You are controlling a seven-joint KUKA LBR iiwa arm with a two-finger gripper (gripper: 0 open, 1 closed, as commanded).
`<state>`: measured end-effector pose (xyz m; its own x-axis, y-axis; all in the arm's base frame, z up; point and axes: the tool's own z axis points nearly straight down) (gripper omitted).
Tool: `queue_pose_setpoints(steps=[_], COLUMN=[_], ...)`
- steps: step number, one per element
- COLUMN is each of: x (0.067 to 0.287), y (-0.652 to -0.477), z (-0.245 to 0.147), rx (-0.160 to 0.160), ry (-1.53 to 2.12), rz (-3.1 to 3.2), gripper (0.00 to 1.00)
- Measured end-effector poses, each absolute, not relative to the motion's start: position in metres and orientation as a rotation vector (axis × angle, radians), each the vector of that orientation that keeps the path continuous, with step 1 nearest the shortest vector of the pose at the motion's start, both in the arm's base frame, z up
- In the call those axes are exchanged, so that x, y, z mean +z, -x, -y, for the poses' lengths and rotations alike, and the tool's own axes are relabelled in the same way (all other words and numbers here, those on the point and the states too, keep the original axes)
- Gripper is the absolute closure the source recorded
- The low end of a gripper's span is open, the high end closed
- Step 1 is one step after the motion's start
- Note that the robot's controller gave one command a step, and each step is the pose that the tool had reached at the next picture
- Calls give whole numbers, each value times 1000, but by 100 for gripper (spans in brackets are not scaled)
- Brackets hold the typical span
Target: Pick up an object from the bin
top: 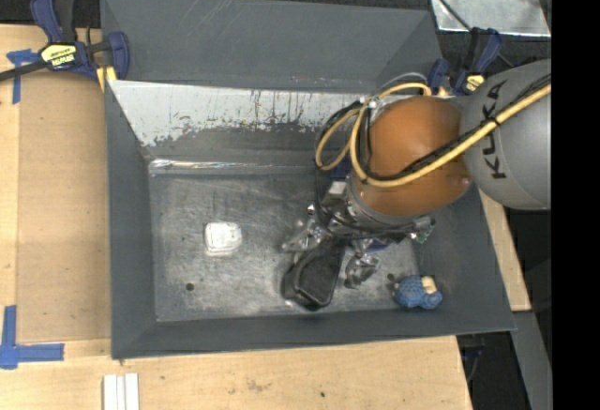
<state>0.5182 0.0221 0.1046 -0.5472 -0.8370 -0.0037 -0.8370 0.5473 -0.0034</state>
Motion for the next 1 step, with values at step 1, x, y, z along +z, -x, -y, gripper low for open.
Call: queue_pose_setpoints(steps=[1], x=[91], y=[-545], z=[-37], rx=[0], ry=[2147], rz=[-2292], gripper=[0])
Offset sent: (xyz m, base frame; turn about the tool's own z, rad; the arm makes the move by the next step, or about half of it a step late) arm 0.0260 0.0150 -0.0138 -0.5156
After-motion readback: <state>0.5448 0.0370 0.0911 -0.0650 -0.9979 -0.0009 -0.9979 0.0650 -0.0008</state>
